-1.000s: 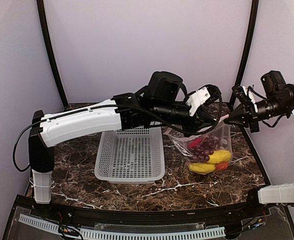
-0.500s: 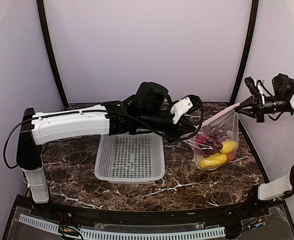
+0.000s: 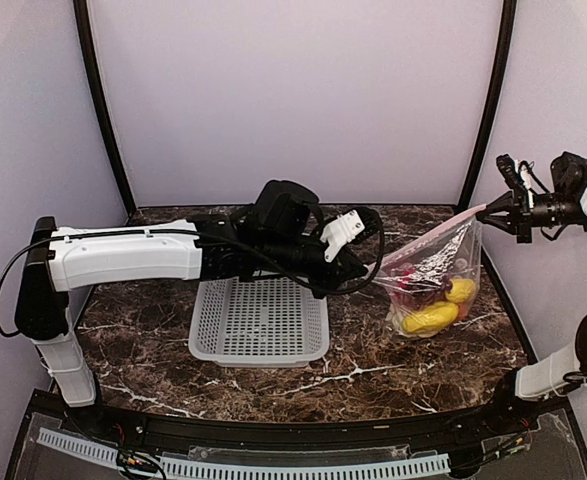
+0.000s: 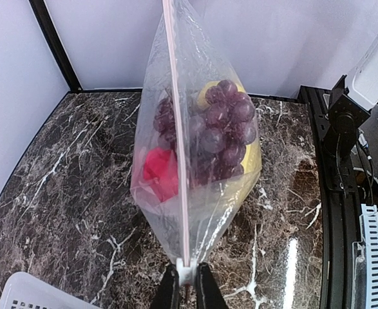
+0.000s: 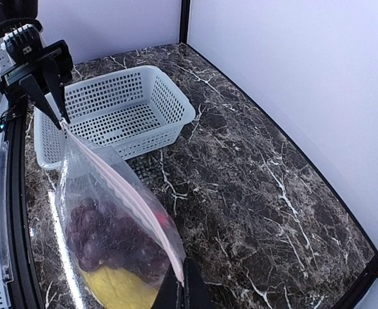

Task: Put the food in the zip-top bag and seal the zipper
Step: Zip the zipper of the food storage bag, then place the zipper food storage bag at the center of the board.

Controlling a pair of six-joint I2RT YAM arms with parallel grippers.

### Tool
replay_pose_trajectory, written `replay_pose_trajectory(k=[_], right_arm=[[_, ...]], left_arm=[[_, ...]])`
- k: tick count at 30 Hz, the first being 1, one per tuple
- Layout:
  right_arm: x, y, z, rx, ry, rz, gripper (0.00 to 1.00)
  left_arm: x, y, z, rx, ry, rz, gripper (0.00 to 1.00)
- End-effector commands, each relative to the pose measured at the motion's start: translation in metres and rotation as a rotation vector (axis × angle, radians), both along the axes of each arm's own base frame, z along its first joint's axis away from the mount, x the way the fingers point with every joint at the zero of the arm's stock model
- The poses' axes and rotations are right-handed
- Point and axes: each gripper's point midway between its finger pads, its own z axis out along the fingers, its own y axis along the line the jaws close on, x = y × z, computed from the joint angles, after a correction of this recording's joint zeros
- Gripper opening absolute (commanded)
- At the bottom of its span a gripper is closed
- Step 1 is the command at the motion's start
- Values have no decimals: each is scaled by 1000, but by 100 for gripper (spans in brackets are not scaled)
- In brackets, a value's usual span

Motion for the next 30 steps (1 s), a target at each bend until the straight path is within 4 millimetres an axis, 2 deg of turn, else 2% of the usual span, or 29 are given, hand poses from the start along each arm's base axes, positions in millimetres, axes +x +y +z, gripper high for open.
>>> replay_pose_trajectory(k=[1, 4, 8, 9, 10, 11, 12, 13, 14, 15, 17, 19, 21, 23, 24, 25, 26, 27, 28, 30], right_arm=[[15, -11, 8, -14, -91, -18, 0], [16, -10, 5, -4, -89, -11, 0], [23, -8, 5, 54, -89, 2, 0], [26, -8, 9, 69, -97, 4, 0], [32, -9, 14, 79, -113, 5, 0], [39, -10, 19, 85, -126, 5, 0], [44, -11, 27, 89, -147, 2, 0], [50, -13, 36, 89, -170, 0, 0], [55, -15, 44, 87, -191, -4, 0], [60, -17, 52, 81, -211, -8, 0], [69, -20, 62, 68, -242, -14, 0], [72, -22, 66, 63, -252, -15, 0], [70, -21, 61, 56, -255, -9, 0], [62, -18, 47, 48, -249, 2, 0], [56, -16, 31, 47, -227, 9, 2], [48, -14, 18, 37, -218, 19, 11], [36, -10, 6, 21, -209, 31, 23], [25, -7, -5, 6, -196, 47, 33], [13, -4, -14, -6, -173, 61, 40], [-12, 3, -22, -23, -122, 89, 49]], left_arm=[[2, 27, -10, 72, 35, 47, 1], [3, 24, -7, 48, 42, 39, 1], [12, 6, 2, -15, 42, 19, 1], [19, 1, 16, -48, 29, 16, 1], [25, -4, 10, -41, 31, 18, 1], [39, -7, 28, -71, 1, 34, 1], [48, -10, 22, -60, -1, 46, 1], [64, -9, 41, -91, -38, 70, 1], [73, -11, 42, -94, -54, 79, 1], [88, -9, 56, -120, -81, 103, 1], [103, -6, 76, -152, -126, 119, 1], [109, -5, 91, -165, -159, 115, 1], [104, -5, 93, -163, -158, 85, 1], [97, -6, 79, -145, -117, 52, 1], [90, -7, 63, -130, -72, 25, 1], [84, -7, 58, -127, -49, 4, 2], [72, -7, 38, -110, 12, -42, 5], [65, -6, 35, -108, 37, -65, 16], [50, -4, 25, -97, 80, -101, 22], [31, 3, 21, -79, 93, -127, 43]])
